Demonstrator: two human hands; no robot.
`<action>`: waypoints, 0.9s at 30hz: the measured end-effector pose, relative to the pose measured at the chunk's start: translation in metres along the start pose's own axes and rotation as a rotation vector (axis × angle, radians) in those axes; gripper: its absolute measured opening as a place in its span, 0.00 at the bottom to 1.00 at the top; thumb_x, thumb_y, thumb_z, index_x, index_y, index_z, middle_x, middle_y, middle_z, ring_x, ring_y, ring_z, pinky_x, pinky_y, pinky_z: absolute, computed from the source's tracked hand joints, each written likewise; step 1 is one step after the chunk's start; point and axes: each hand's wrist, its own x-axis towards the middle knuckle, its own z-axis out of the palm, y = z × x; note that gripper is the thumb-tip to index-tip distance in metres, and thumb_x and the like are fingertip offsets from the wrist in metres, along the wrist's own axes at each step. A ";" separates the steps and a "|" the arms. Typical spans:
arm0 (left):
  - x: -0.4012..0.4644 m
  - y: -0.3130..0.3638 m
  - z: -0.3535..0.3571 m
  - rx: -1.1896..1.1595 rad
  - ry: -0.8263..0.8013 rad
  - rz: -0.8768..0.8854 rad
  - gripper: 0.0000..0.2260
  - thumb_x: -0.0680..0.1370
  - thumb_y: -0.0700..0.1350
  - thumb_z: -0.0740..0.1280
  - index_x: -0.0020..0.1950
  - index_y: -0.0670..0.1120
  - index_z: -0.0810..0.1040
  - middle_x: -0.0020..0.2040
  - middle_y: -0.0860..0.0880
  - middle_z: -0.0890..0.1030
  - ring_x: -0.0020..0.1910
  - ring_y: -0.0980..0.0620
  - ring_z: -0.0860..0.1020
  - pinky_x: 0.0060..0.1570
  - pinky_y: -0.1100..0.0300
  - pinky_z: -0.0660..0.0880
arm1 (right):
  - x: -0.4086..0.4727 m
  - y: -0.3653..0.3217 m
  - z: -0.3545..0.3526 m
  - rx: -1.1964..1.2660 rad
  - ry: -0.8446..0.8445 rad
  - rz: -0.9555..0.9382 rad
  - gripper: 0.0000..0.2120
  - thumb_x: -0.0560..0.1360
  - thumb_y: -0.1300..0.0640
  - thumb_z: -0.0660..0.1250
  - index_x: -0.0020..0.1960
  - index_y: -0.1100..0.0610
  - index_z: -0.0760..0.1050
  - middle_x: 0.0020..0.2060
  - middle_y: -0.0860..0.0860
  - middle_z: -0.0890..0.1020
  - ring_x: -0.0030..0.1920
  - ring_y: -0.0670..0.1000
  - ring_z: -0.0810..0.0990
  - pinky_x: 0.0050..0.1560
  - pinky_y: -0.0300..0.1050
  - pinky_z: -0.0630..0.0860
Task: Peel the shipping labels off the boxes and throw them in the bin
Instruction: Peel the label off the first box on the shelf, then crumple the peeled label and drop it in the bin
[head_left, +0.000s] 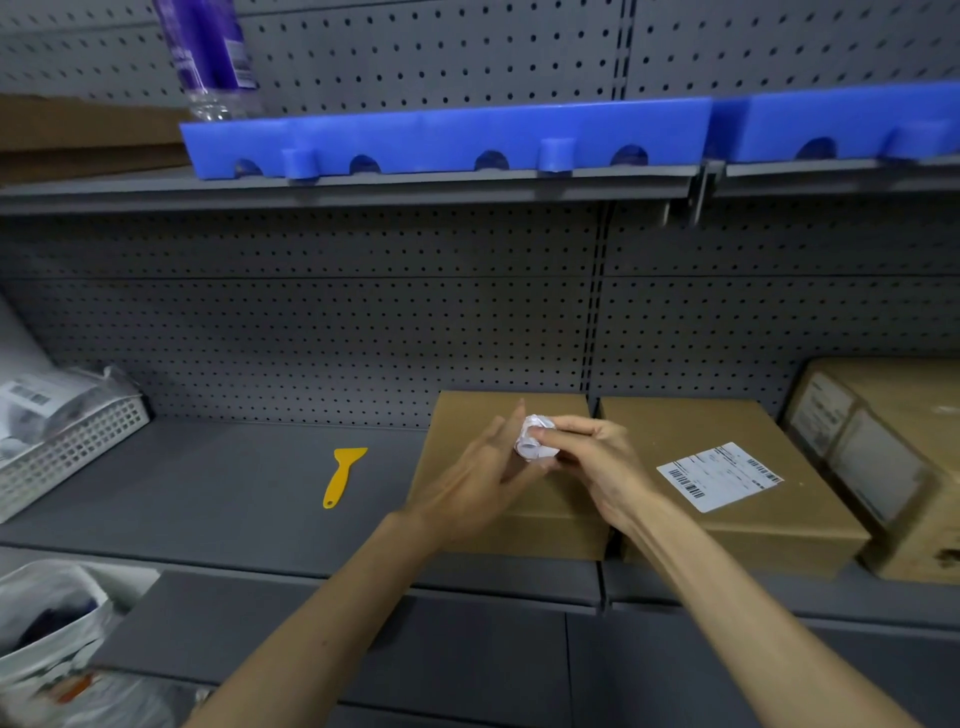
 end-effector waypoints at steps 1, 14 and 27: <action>0.001 0.001 0.001 0.008 0.004 -0.006 0.38 0.73 0.73 0.52 0.78 0.61 0.43 0.69 0.45 0.68 0.69 0.43 0.67 0.67 0.43 0.67 | 0.000 0.000 0.001 0.006 0.009 -0.001 0.08 0.70 0.64 0.74 0.48 0.65 0.83 0.43 0.60 0.85 0.38 0.51 0.83 0.39 0.39 0.78; 0.001 0.017 -0.012 0.210 0.092 0.213 0.24 0.77 0.57 0.64 0.70 0.49 0.69 0.48 0.54 0.68 0.38 0.63 0.70 0.41 0.70 0.66 | 0.000 -0.001 -0.003 -0.072 0.025 0.005 0.07 0.75 0.63 0.70 0.48 0.66 0.83 0.42 0.60 0.86 0.40 0.53 0.84 0.45 0.45 0.82; -0.006 -0.001 -0.022 0.532 0.132 0.248 0.25 0.82 0.56 0.53 0.73 0.41 0.63 0.59 0.48 0.70 0.40 0.56 0.70 0.30 0.62 0.65 | 0.005 0.002 0.019 -0.448 -0.165 -0.102 0.16 0.82 0.56 0.58 0.46 0.58 0.83 0.40 0.52 0.86 0.42 0.45 0.80 0.50 0.37 0.73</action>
